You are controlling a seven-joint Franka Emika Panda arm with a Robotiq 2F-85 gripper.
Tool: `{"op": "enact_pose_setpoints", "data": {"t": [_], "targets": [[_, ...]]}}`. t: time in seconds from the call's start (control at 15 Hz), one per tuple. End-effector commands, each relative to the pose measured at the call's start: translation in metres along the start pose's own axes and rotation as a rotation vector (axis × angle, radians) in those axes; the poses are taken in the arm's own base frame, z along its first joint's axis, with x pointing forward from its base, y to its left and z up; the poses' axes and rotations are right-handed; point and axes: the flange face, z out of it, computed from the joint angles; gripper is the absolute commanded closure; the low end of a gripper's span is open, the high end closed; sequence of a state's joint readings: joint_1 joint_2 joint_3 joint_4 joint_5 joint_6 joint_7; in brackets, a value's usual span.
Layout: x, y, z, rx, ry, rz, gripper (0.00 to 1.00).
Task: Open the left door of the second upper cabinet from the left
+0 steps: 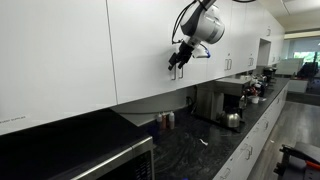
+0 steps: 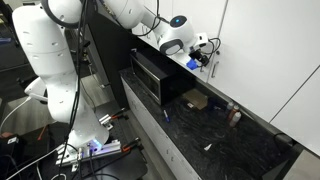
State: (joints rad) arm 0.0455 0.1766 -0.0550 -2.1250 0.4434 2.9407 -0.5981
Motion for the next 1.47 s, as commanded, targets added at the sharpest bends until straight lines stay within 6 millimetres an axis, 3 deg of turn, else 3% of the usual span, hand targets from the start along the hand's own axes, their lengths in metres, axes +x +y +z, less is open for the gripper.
{"op": "enact_pose_setpoints", "data": {"t": [0.0, 0.6, 0.67, 0.73, 1.4], "targets": [[0.005, 0.008, 0.007, -0.009, 0.027, -0.018, 0.00], [0.003, 0.019, 0.006, -0.036, 0.033, -0.003, 0.00], [0.003, 0.019, 0.005, -0.036, 0.033, -0.004, 0.25], [0.003, 0.019, 0.005, -0.037, 0.034, -0.005, 0.26], [0.002, 0.018, 0.004, -0.041, 0.042, -0.003, 0.96]]}}
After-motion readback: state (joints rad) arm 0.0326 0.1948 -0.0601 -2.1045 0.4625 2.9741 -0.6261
